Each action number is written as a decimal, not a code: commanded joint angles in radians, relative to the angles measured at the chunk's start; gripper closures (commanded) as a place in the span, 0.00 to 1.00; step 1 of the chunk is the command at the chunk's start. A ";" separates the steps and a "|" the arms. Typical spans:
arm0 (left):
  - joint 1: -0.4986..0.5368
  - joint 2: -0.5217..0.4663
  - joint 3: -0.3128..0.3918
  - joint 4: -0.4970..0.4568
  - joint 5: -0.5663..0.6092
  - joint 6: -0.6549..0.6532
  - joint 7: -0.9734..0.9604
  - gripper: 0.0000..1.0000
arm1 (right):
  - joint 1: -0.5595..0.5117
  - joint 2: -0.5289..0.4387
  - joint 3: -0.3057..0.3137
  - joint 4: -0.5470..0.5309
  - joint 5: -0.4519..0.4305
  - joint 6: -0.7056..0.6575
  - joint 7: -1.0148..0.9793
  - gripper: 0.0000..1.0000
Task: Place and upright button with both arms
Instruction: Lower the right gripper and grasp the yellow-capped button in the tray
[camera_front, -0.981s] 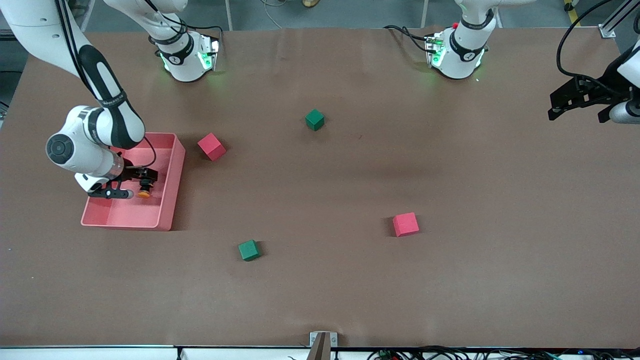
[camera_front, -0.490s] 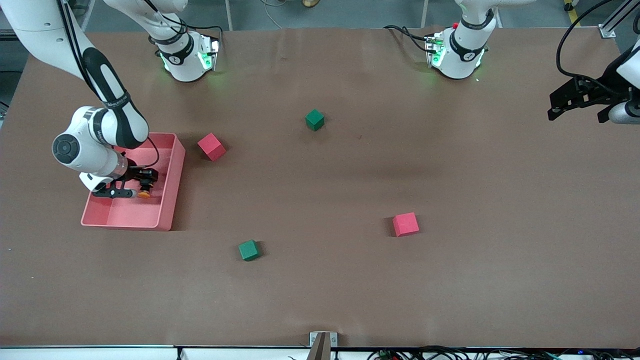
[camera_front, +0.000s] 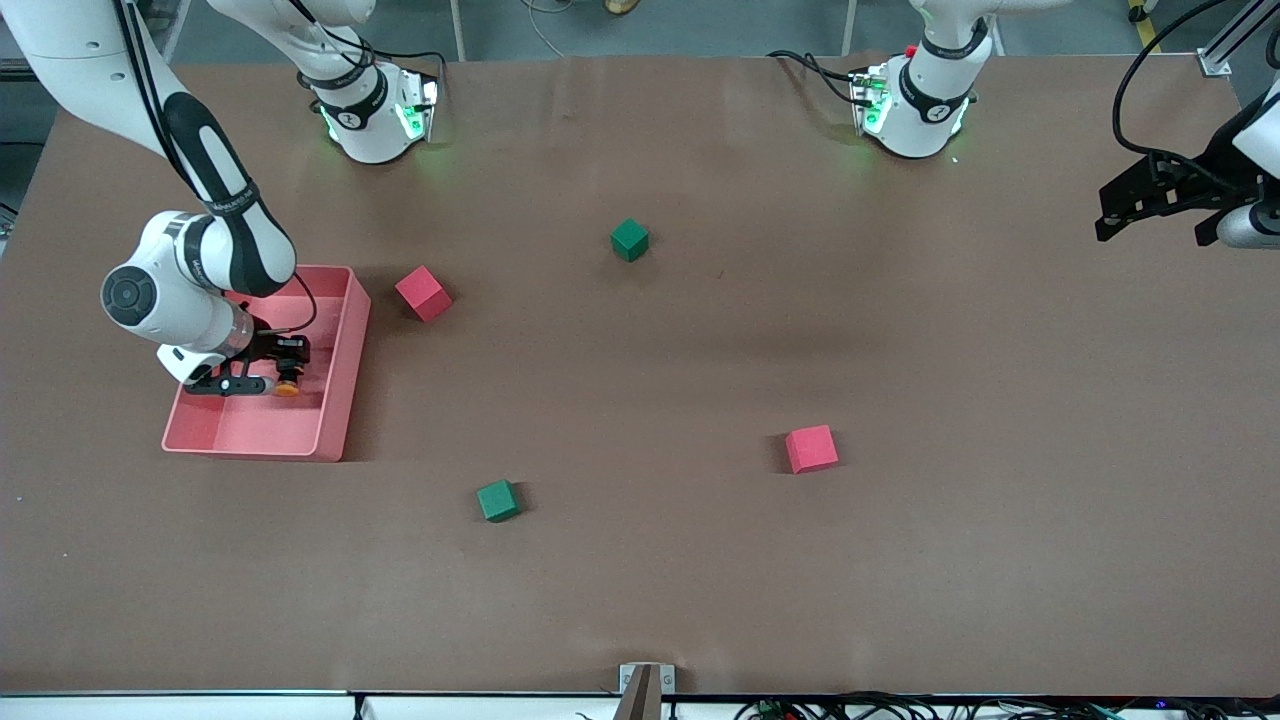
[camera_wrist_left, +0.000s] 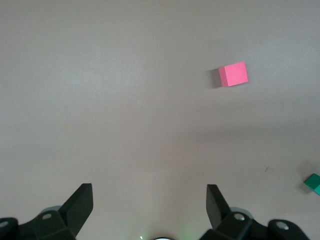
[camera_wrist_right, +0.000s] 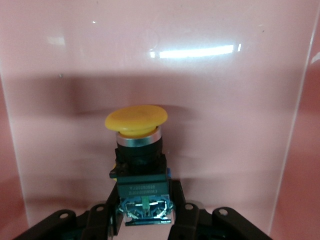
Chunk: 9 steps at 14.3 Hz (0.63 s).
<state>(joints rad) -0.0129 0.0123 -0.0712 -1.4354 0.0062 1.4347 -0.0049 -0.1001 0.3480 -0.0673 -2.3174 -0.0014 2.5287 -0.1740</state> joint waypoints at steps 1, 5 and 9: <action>0.002 -0.025 -0.001 -0.023 0.006 0.009 0.000 0.00 | -0.006 -0.015 0.004 -0.016 -0.009 0.002 -0.016 0.96; -0.001 -0.020 -0.001 -0.023 0.006 0.010 -0.004 0.00 | 0.017 -0.127 0.007 0.085 -0.009 -0.222 -0.010 0.97; 0.001 -0.021 -0.001 -0.023 0.006 0.010 -0.007 0.00 | 0.075 -0.141 0.009 0.292 0.001 -0.489 0.034 0.97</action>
<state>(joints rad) -0.0129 0.0123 -0.0713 -1.4399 0.0062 1.4351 -0.0050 -0.0596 0.2137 -0.0598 -2.1072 -0.0009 2.1392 -0.1767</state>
